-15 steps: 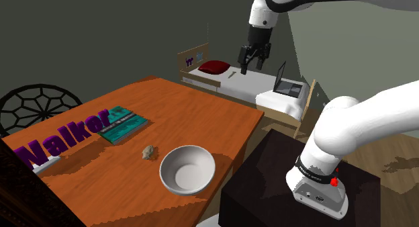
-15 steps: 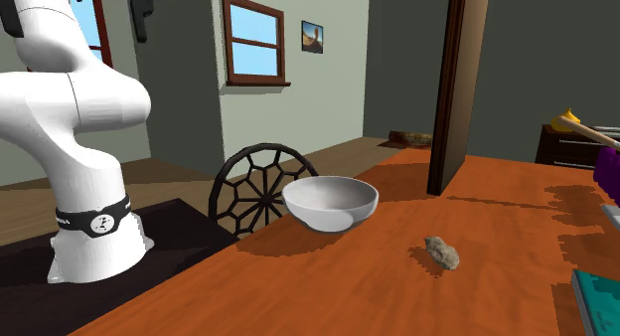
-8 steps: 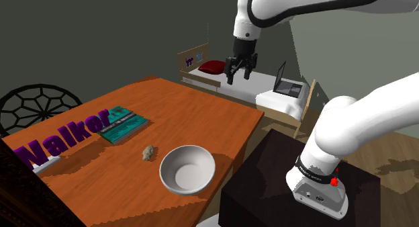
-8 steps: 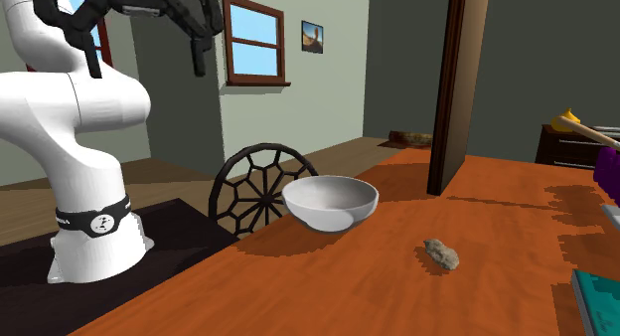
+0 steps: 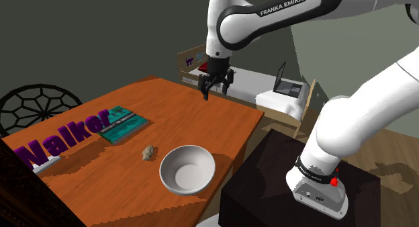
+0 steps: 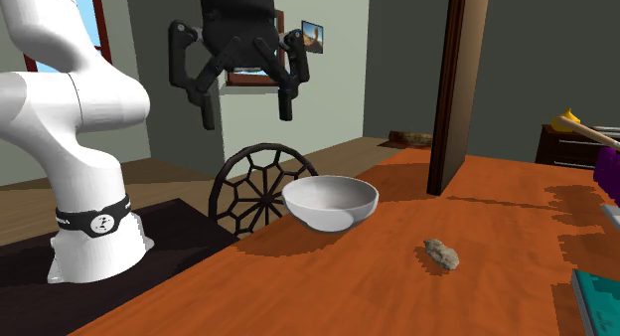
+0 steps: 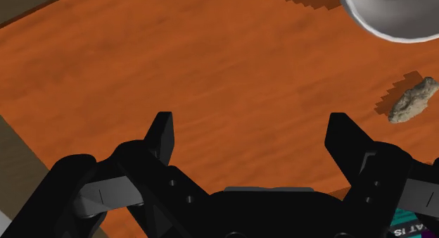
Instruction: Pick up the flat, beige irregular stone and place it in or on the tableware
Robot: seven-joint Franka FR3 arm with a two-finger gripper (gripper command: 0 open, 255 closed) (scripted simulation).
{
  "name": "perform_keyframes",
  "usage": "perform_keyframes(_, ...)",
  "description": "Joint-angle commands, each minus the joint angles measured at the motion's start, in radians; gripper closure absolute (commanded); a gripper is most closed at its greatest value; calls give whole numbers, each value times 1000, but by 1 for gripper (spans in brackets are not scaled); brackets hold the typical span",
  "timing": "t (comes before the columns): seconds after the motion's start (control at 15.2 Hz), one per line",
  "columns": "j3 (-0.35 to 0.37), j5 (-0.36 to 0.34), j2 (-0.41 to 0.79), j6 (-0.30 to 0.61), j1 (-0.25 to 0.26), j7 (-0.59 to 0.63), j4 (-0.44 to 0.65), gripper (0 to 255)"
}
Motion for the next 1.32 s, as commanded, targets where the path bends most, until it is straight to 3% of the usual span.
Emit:
perform_keyframes(0.0, 28, 7, 57, 41, 8, 39, 14, 0)
perform_keyframes(0.53, 132, -19, 339, 173, 33, 213, 152, 0)
perform_keyframes(1.25, 178, -163, 767, 245, 125, 461, 476, 0)
